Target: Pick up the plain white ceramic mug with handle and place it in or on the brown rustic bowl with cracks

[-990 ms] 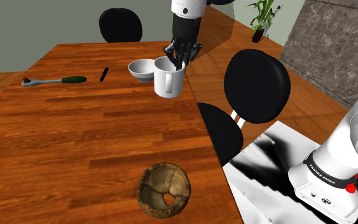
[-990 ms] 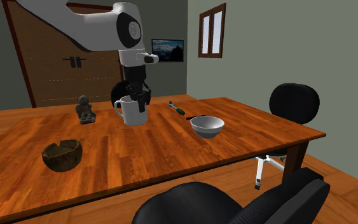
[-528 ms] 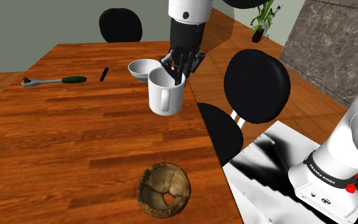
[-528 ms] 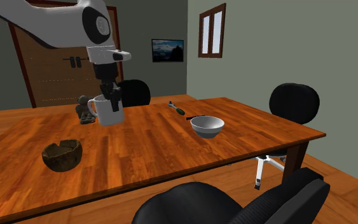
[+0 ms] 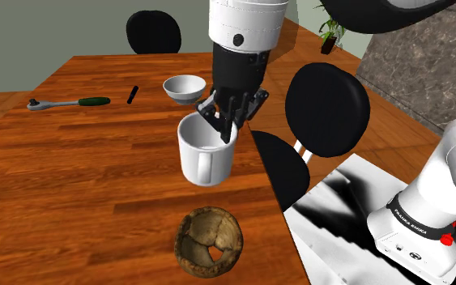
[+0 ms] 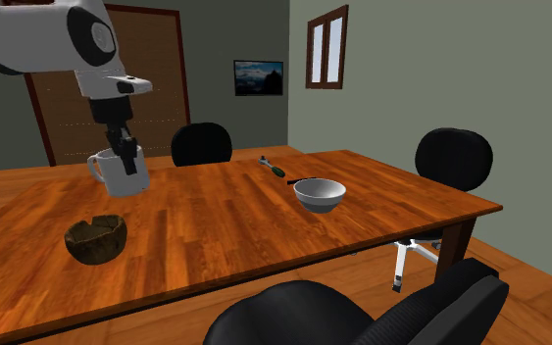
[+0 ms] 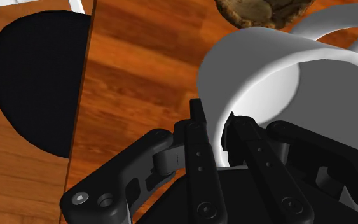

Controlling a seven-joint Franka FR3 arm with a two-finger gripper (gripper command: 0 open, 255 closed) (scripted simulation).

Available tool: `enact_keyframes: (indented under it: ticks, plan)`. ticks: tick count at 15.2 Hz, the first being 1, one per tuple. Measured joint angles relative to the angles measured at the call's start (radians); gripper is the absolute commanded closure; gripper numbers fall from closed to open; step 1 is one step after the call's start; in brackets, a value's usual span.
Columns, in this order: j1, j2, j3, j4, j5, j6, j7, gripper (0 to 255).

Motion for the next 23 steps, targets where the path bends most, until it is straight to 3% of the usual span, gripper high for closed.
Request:
enact_keyframes:
  ticks: [7,23]
  plan:
    - [0.059,0.032,0.111,0.050,-0.012,-0.024,0.175,255]
    - [0.067,0.076,0.140,-0.120,-0.039,0.182,0.223,255]
